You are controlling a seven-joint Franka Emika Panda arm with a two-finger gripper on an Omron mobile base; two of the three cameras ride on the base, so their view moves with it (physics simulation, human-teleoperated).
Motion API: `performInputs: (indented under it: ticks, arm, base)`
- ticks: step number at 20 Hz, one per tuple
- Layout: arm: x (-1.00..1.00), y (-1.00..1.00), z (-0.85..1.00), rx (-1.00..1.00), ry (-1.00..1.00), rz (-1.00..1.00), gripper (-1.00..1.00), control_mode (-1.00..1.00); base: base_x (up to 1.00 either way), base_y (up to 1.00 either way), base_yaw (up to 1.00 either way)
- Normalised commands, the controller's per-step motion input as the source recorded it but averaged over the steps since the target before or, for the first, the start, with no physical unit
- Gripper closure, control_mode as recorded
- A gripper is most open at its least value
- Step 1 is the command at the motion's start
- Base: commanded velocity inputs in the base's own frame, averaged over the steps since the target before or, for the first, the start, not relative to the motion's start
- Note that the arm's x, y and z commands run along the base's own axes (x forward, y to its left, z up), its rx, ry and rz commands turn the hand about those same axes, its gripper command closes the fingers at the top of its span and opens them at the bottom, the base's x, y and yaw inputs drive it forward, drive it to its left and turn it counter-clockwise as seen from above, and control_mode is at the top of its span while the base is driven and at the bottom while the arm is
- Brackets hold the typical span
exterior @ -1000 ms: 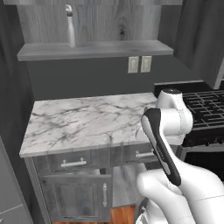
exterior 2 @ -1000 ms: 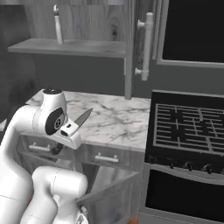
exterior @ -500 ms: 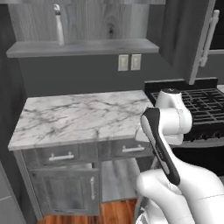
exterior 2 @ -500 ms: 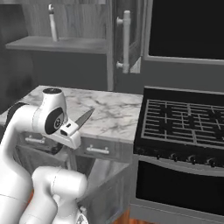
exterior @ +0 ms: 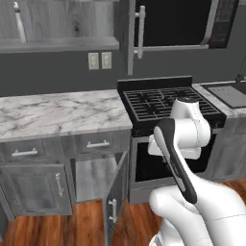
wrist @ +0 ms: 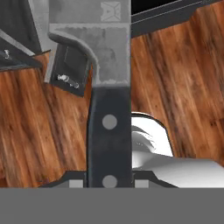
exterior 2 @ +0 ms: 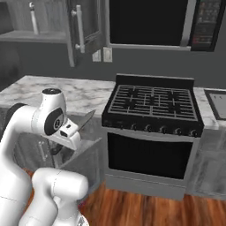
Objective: Move the cutting board and knife to the sink. Then move spray from the cabinet to the counter.
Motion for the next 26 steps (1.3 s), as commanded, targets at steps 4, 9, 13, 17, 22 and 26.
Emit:
performInputs:
  ticks: [4,9,13,17,22,26]
  arm:
    - [0.0,0.0,0.0,0.0,0.0,0.0,1.0,1.0]
    - [0.0,0.0,0.0,0.0,0.0,0.0,1.0,1.0]
    - [0.0,0.0,0.0,0.0,0.0,0.0,1.0,1.0]
    - [0.0,0.0,0.0,0.0,0.0,0.0,1.0,1.0]
    - [0.0,0.0,0.0,0.0,0.0,0.0,1.0,1.0]
    - [0.0,0.0,0.0,0.0,0.0,0.0,1.0,1.0]
  base:
    - [0.05,-1.0,-0.13]
    - [0.52,-1.0,-0.12]
    - [0.83,-1.0,-0.02]
    - [0.79,-1.0,0.0]
    - [0.77,-1.0,0.0]
    - [0.63,-1.0,0.0]
